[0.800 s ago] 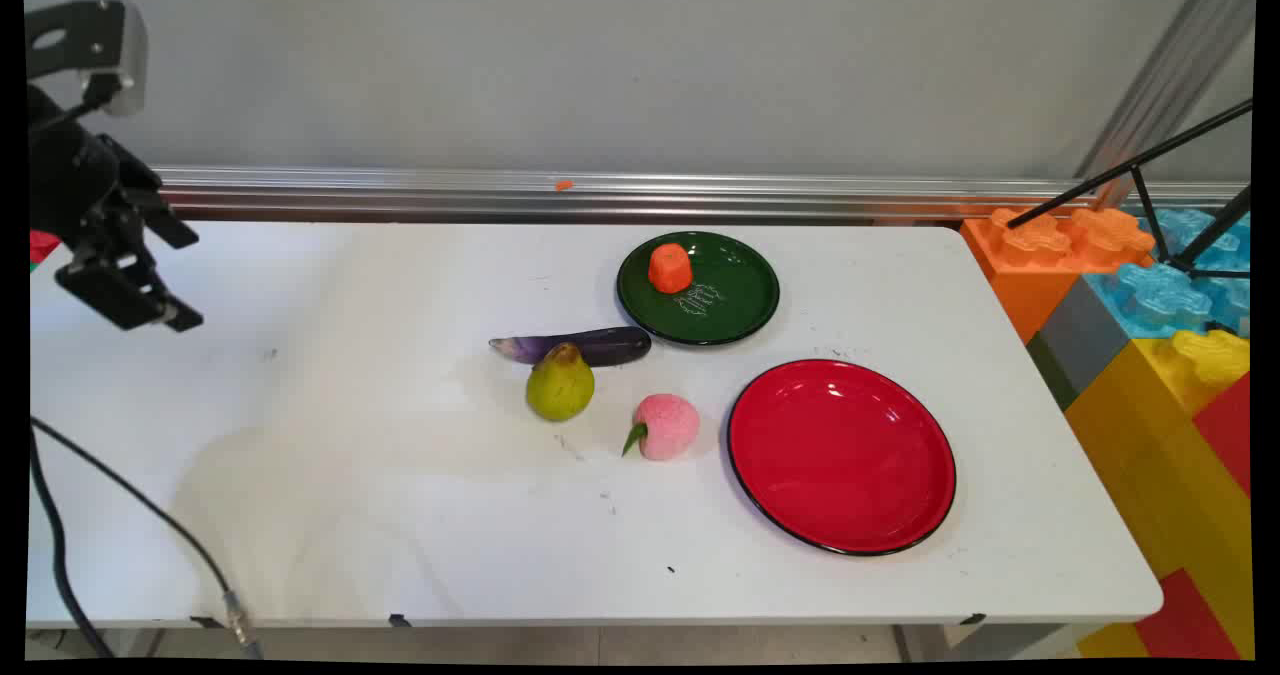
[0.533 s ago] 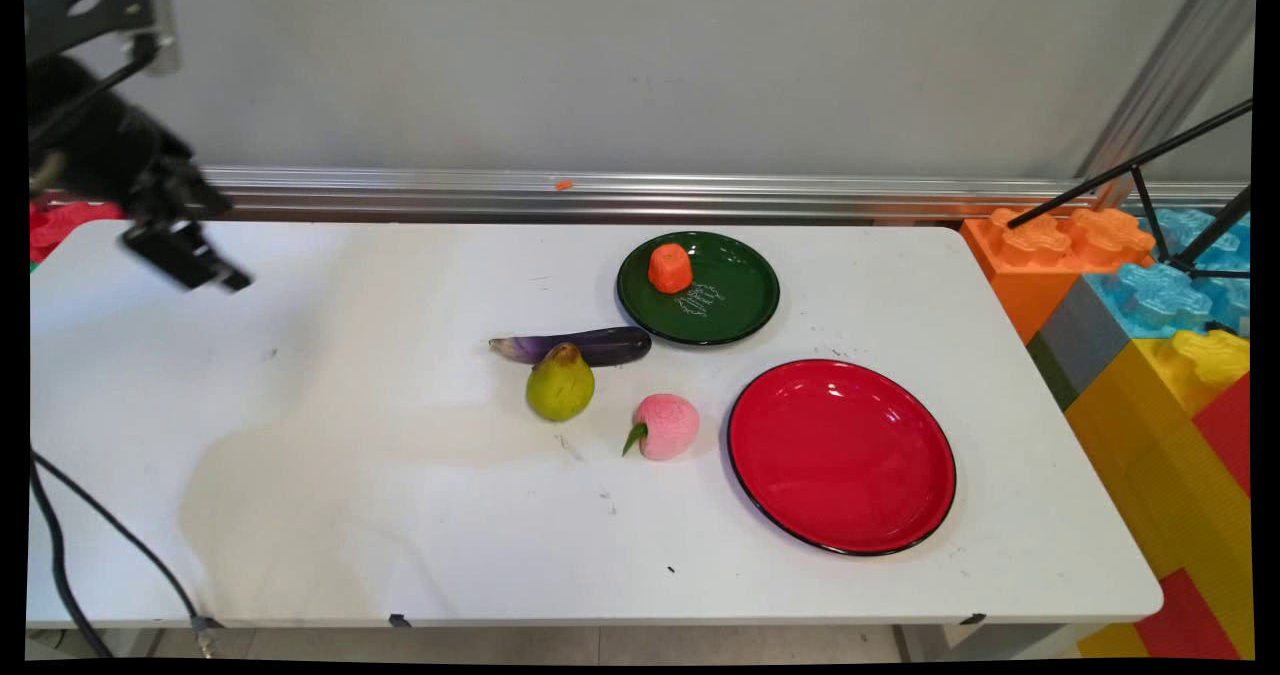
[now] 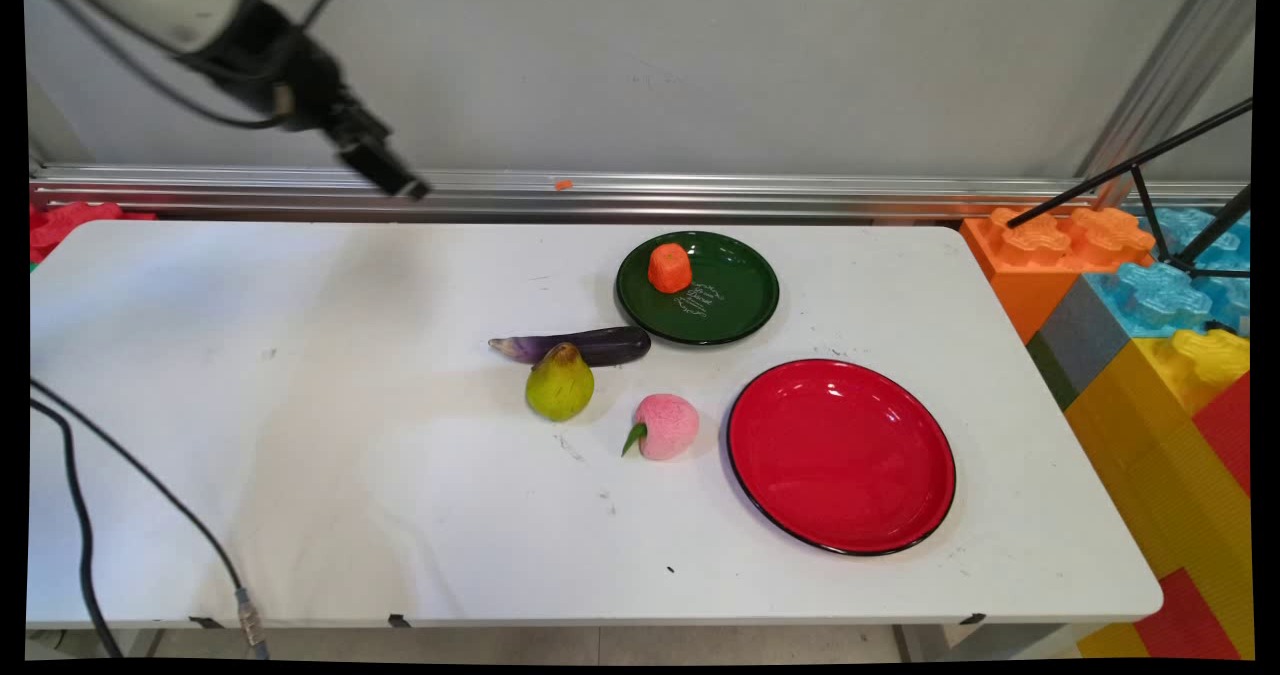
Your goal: Pick up the mandarin from the green plate
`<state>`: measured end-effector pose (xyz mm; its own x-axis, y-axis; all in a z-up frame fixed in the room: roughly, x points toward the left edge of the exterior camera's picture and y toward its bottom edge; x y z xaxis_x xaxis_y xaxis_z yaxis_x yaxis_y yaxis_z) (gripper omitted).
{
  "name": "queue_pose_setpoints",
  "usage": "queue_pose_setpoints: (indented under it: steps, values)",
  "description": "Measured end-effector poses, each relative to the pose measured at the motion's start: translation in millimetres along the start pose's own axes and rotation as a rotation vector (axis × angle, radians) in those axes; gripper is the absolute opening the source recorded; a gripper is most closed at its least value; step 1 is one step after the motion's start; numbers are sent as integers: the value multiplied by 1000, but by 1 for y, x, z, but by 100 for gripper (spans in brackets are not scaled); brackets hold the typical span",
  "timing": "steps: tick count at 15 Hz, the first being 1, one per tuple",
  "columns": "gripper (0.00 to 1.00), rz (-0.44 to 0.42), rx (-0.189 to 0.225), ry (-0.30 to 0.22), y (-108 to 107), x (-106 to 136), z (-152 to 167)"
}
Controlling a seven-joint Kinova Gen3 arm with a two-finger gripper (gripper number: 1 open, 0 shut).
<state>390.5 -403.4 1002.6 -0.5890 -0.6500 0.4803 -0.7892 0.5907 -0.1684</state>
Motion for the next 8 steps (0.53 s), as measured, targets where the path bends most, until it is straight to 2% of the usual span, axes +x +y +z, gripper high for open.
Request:
queue_pose_setpoints:
  steps: [4,8]
  values:
    - [100,-65,-56,67,3,37,53]
    - [100,-90,-81,95,5,59,96]
